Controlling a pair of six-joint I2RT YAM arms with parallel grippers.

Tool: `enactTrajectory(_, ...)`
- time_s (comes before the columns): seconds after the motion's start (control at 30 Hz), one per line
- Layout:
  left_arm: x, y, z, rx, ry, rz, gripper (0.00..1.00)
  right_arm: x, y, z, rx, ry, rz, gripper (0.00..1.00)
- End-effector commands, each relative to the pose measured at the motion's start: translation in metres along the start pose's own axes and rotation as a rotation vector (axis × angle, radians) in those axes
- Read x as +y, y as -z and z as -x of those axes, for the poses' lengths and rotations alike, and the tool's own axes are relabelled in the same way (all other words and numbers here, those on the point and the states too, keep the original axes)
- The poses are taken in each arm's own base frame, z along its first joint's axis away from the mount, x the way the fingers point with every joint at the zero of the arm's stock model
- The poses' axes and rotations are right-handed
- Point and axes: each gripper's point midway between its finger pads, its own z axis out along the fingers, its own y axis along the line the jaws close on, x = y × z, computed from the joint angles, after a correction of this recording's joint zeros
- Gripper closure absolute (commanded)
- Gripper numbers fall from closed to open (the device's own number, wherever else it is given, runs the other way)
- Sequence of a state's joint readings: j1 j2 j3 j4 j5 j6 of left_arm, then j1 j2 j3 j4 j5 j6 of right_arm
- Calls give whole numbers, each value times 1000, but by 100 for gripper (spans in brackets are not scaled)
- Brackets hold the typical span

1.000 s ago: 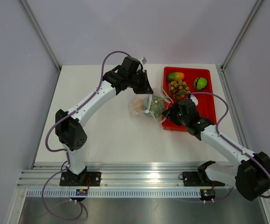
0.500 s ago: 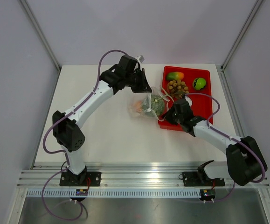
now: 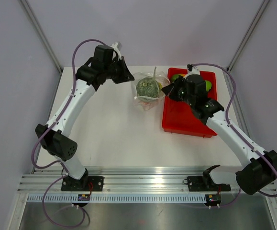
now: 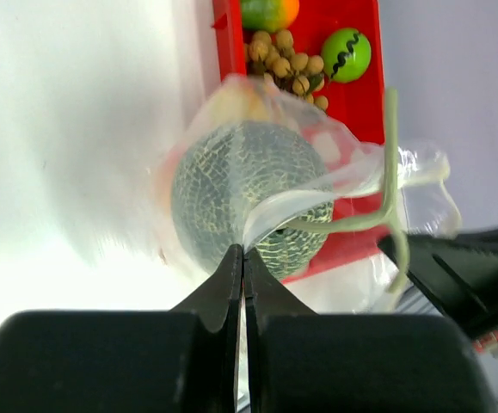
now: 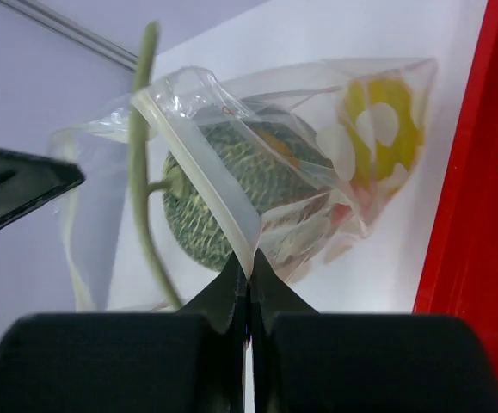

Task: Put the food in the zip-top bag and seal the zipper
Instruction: Adjust the zipper food storage bag at the center of the board.

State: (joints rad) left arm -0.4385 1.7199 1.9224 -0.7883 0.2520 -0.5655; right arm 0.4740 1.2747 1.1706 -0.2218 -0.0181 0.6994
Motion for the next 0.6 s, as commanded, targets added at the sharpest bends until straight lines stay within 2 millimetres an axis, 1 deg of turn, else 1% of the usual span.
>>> enactTrajectory(0.0,6,-3,-26,32,-17,-7,100,-46,-26,-45,163,64,-135,100)
enactTrajectory(0.03,8,-8,-33,52,-11,-13,100,-56,-41,-58,219,68,-167,100)
enactTrajectory(0.07,9,-12,-39,73,-3,-18,100,-60,-45,-64,245,68,-177,100)
enactTrajectory(0.1,10,-13,-43,85,-3,-17,100,-58,-50,-67,264,65,-170,100)
enactTrajectory(0.13,8,-10,-43,84,-8,-21,100,-55,-50,-66,264,65,-156,100)
enactTrajectory(0.17,3,-2,-39,70,-18,-32,100,-47,-50,-61,251,60,-129,100)
enactTrajectory(0.2,-2,5,-34,53,-28,-41,100,-37,-46,-54,234,61,-97,100)
enactTrajectory(0.23,-10,14,-23,19,-41,-59,100,-29,-43,-45,211,62,-79,100)
enactTrajectory(0.3,-20,30,-14,-19,-63,-77,100,-19,-36,-32,173,75,-59,100)
enactTrajectory(0.37,-21,34,-12,-31,-74,-82,100,-18,-34,-29,164,80,-58,100)
enactTrajectory(0.4,-19,32,-16,-22,-72,-79,100,-25,-36,-35,175,78,-72,100)
enactTrajectory(0.43,-8,21,-29,14,-56,-58,100,-30,-38,-40,185,78,-83,100)
enactTrajectory(0.47,-3,12,-37,33,-47,-62,100,-35,-42,-45,195,77,-92,100)
enactTrajectory(0.5,2,4,-45,58,-34,-61,100,-51,-50,-60,229,77,-129,100)
enactTrajectory(0.53,10,-9,-58,103,-6,-54,100,-58,-55,-67,245,77,-147,100)
enactTrajectory(0.57,15,-19,-74,154,15,-60,100,-66,-57,-75,269,78,-170,100)
